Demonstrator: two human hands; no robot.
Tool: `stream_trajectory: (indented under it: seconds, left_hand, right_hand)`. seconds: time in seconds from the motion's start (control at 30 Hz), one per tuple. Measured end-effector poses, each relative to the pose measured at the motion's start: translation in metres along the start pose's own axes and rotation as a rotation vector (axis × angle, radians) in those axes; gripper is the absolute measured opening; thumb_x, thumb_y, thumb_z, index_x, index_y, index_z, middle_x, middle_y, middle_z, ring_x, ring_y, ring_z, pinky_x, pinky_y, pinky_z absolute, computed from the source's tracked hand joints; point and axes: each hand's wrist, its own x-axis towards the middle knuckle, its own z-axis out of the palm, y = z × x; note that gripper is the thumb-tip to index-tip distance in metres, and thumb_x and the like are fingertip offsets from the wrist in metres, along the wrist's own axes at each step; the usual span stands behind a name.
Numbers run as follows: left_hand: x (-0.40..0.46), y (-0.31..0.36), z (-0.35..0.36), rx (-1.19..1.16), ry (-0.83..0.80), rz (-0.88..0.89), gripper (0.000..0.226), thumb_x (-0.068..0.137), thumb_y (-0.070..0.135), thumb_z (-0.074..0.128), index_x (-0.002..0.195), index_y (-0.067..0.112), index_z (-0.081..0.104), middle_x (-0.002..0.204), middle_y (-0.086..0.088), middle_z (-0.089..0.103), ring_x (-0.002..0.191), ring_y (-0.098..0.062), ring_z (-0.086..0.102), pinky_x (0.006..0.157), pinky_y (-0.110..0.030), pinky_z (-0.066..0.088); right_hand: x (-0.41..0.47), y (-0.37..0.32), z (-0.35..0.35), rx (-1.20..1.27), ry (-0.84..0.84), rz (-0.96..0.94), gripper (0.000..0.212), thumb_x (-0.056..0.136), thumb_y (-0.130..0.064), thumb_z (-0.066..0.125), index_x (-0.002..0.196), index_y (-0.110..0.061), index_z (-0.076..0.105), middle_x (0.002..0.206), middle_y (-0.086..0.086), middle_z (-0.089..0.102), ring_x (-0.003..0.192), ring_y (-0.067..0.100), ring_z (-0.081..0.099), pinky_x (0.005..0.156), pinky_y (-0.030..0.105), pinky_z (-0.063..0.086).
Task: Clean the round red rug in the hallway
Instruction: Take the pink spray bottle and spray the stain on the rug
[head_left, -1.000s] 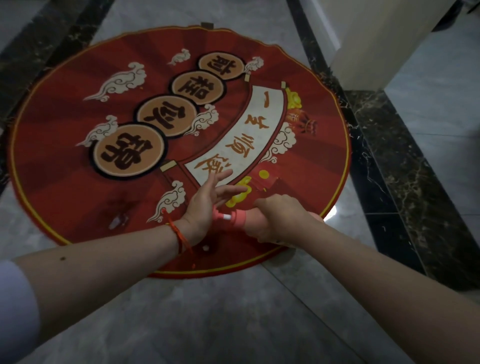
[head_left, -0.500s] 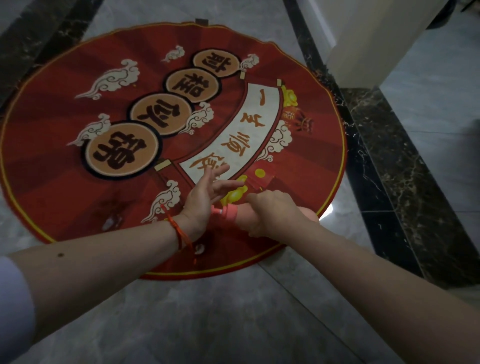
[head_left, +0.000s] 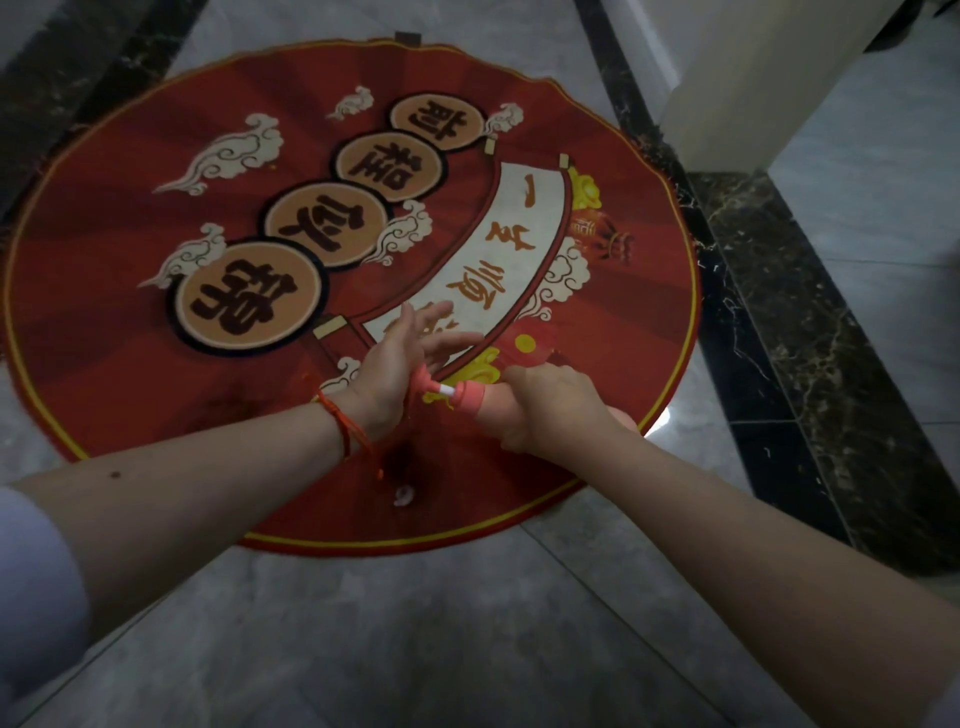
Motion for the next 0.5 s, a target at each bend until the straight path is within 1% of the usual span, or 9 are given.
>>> stream_trajectory:
  seconds: [0.1,0.13,0.2,0.23,0.3,0.4,0.5]
  left_hand:
    - [-0.002,-0.002,-0.004,0.011,0.006,0.003,0.057,0.102,0.046,0.005,0.136,0.019,0.042,0.114,-0.009,0.069,0.127,-0.016,0.049,0.112,-0.03,0.028]
    - [-0.003,-0.003,-0.006,0.013,0.008,0.001,0.058,0.102,0.046,0.005,0.138,0.018,0.041,0.114,-0.008,0.069,0.125,-0.014,0.051,0.107,-0.025,0.032]
    - [-0.009,-0.006,-0.004,-0.006,-0.002,-0.03,0.059,0.102,0.045,0.006,0.14,0.017,0.039,0.113,-0.006,0.069,0.112,-0.007,0.059,0.088,-0.016,0.042]
    - [-0.012,-0.01,-0.003,-0.024,-0.007,-0.044,0.059,0.102,0.045,0.006,0.141,0.016,0.039,0.113,-0.007,0.068,0.104,-0.005,0.063,0.08,-0.014,0.046]
    - [-0.015,-0.016,-0.001,-0.065,-0.001,-0.056,0.059,0.102,0.045,0.008,0.142,0.013,0.037,0.112,-0.01,0.067,0.095,-0.007,0.067,0.07,-0.014,0.051]
    - [-0.015,-0.017,0.001,-0.102,0.017,-0.063,0.058,0.103,0.044,0.009,0.142,0.012,0.038,0.11,-0.01,0.067,0.092,-0.009,0.068,0.068,-0.017,0.053]
    - [-0.015,-0.018,0.002,-0.096,0.032,-0.068,0.058,0.103,0.044,0.009,0.142,0.012,0.037,0.11,-0.008,0.068,0.098,-0.013,0.066,0.075,-0.021,0.053]
  right_hand:
    - [0.003,-0.004,0.001,-0.004,-0.014,-0.016,0.052,0.074,-0.035,0.074,0.118,-0.018,0.052,0.115,0.005,0.062,0.105,0.028,0.06,0.076,0.032,0.041]
    - [0.004,-0.005,0.001,-0.012,-0.018,-0.023,0.053,0.074,-0.035,0.074,0.118,-0.018,0.052,0.115,0.005,0.062,0.105,0.028,0.06,0.076,0.032,0.041]
    - [0.004,-0.005,0.002,-0.049,-0.027,-0.039,0.054,0.073,-0.036,0.075,0.119,-0.019,0.051,0.115,0.005,0.062,0.105,0.028,0.06,0.077,0.032,0.042]
    - [0.003,-0.005,0.003,-0.072,-0.032,-0.049,0.055,0.073,-0.037,0.075,0.12,-0.02,0.051,0.116,0.005,0.062,0.105,0.027,0.06,0.078,0.033,0.043]
    - [0.003,-0.005,0.006,-0.1,-0.039,-0.068,0.057,0.074,-0.038,0.075,0.122,-0.021,0.051,0.117,0.005,0.062,0.106,0.027,0.06,0.08,0.033,0.044]
    - [0.002,-0.004,0.006,-0.105,-0.029,-0.076,0.057,0.074,-0.038,0.074,0.123,-0.021,0.05,0.117,0.004,0.062,0.106,0.027,0.06,0.08,0.033,0.044]
    - [0.003,-0.004,0.005,-0.115,-0.006,-0.097,0.052,0.075,-0.035,0.074,0.119,-0.021,0.051,0.115,0.004,0.062,0.104,0.027,0.06,0.077,0.032,0.042]
